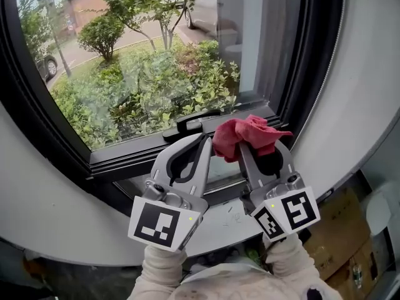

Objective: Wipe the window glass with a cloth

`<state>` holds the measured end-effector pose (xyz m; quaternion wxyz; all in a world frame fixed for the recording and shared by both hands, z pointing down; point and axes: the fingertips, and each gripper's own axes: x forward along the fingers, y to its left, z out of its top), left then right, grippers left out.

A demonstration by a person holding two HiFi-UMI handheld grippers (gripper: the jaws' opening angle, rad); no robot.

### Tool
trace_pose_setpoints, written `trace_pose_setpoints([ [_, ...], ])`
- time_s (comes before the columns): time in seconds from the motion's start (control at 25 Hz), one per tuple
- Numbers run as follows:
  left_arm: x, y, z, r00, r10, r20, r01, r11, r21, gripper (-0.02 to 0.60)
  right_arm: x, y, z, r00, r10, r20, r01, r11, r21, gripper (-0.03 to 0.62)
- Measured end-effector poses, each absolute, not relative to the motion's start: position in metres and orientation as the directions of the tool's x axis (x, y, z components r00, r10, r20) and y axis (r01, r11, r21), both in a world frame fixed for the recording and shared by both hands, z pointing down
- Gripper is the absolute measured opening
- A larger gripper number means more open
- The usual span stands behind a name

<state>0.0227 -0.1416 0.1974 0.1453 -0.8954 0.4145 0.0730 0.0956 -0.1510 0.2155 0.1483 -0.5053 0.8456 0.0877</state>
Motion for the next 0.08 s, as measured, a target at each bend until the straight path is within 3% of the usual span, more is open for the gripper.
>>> trace_pose_setpoints([
  [0.08,0.0222,-0.1391,0.1966,0.645,-0.721,-0.252,-0.764,-0.613,-0.202,0.0,0.0947,-0.1486,0.2151,-0.446,-0.828,-0.34,-0.88,0.475,-0.002,0.117],
])
